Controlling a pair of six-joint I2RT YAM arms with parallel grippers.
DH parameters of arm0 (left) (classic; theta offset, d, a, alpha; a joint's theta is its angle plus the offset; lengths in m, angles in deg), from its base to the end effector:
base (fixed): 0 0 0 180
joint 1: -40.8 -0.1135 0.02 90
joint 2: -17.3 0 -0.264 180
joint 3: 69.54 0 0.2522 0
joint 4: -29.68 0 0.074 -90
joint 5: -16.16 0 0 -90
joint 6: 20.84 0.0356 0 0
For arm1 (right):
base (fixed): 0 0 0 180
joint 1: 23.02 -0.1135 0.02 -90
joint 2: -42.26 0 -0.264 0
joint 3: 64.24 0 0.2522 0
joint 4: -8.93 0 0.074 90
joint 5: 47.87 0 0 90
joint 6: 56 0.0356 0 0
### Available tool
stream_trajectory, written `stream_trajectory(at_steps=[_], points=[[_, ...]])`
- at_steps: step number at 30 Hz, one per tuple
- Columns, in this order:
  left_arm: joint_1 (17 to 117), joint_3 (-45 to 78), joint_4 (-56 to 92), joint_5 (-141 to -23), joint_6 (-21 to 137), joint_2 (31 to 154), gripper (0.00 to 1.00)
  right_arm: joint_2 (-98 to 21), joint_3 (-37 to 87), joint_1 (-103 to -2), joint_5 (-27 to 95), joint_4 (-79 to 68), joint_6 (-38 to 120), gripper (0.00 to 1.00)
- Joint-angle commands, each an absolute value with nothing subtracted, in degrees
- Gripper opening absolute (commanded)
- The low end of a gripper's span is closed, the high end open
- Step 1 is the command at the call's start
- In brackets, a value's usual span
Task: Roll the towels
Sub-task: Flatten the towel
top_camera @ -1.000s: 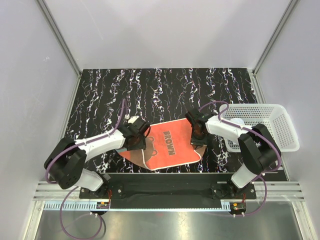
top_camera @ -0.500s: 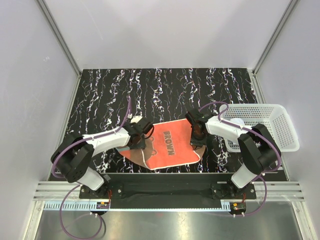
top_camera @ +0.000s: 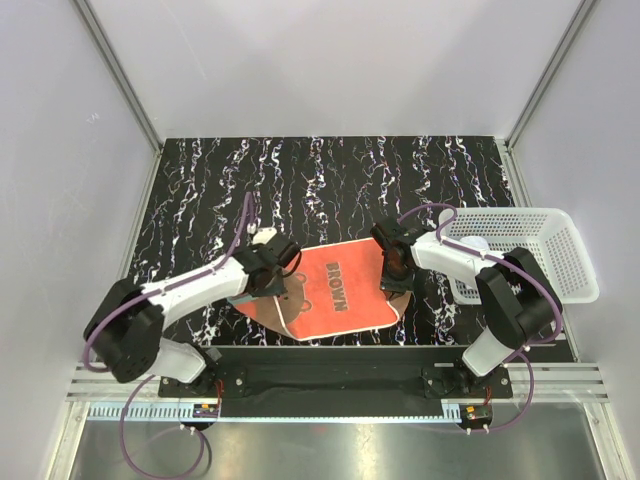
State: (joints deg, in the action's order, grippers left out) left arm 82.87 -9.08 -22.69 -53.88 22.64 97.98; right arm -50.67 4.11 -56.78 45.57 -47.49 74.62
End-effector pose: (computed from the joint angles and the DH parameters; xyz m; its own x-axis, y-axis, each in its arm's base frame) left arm 0.1908 -0.1558 0.1843 -0.8894 -0.1160 -0.4422 -0.1328 0.9911 0.0070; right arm 0.2340 0.1538 0.1641 -0.9793 0.1271 -0.1573 0.1195 0.9912 0.0569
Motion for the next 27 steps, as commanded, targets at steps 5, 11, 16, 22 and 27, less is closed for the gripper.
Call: stream_trajectory(at_steps=[5, 11, 16, 22, 27], points=[[82.99, -7.08, -27.5, -48.79, 23.28, 89.55, 0.23, -50.56, 3.75, -57.3, 45.38, -46.49, 74.87, 0.0], [83.08, -10.95, -24.34, -50.72, 23.37, 88.49, 0.13, -49.86, 3.75, -57.21, 45.56, -47.02, 74.87, 0.0], [83.17, -11.04, -19.68, -54.68, 25.91, 89.19, 0.46, -49.41, 3.66, -57.21, 45.56, -47.37, 74.95, 0.0], [83.52, -6.57, -18.27, -54.33, 27.59, 95.6, 0.46, -49.94, 3.75, -57.3, 45.38, -47.11, 75.04, 0.0], [83.52, -5.24, -17.75, -54.24, 27.85, 100.44, 0.46, -49.94, 4.01, -57.3, 45.73, -47.46, 74.6, 0.0]])
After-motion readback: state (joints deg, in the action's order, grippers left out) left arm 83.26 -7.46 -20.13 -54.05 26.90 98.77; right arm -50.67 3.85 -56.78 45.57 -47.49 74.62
